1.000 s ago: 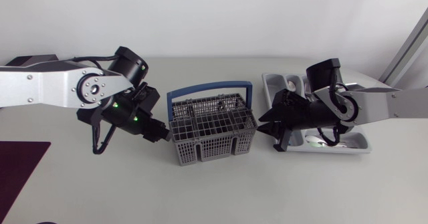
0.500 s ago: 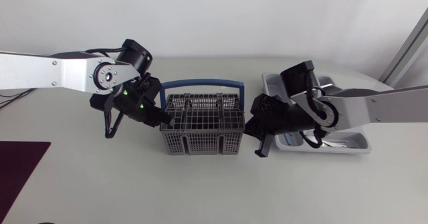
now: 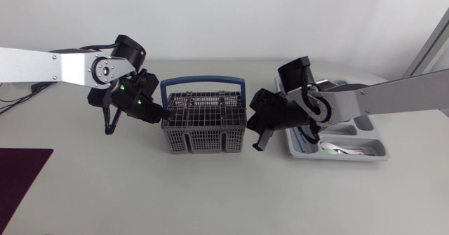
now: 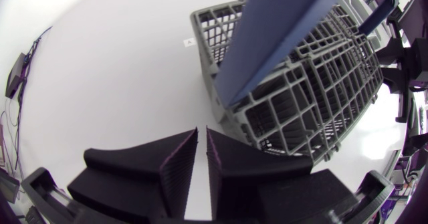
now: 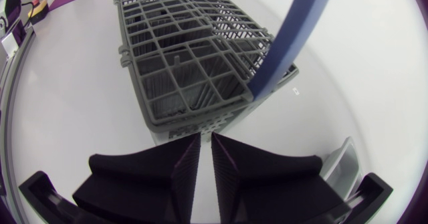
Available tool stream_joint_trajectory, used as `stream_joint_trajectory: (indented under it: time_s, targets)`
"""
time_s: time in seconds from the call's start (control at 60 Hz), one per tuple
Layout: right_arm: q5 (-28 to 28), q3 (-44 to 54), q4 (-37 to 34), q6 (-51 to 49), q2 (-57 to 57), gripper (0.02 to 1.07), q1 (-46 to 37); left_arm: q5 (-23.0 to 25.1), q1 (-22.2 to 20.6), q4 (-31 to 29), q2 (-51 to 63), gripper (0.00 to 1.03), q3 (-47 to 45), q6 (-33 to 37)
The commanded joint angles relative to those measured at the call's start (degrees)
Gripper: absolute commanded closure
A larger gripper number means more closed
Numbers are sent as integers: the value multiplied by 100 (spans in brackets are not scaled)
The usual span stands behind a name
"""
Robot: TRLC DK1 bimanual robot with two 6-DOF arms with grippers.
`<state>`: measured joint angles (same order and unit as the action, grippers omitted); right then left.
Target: Unload the cutlery basket into the drawer organizer.
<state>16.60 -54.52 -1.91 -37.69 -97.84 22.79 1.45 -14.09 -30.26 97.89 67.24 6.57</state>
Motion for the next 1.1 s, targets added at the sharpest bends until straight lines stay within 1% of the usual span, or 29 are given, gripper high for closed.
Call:
stream_joint_trajectory:
  time_s: [0.0,0.1,0.233,0.267,0.3,0.35,0.45,0.55,0.65,0.917,1.083]
  targets:
    - [-25,267,42,8,371,88,-169,48,292,20,-68,79,8,222]
    - [-25,565,-11,-45,907,88,-231,215,591,3,-455,79,-159,407]
    - [-8,785,-195,-54,1549,88,-160,364,591,11,-1272,82,-458,530]
    - [-8,794,-239,-19,1663,89,-108,417,539,11,-1457,82,-510,530]
    - [-8,803,-266,69,1795,89,24,549,398,38,-1755,82,-607,539]
    - [-8,785,-266,131,1857,89,121,549,257,117,-1905,83,-686,539]
    - [-25,697,-213,315,1874,89,367,549,-173,486,-2160,83,-880,459]
    - [-69,627,-20,421,1725,89,560,549,-499,732,-2177,83,-994,389]
    - [-78,557,130,491,1523,89,648,549,-639,978,-2010,83,-1082,310]
    - [-69,460,525,526,978,89,683,549,-815,1224,-1351,83,-1170,248]
    - [-78,451,587,508,661,89,683,523,-859,1339,-1044,83,-1301,213]
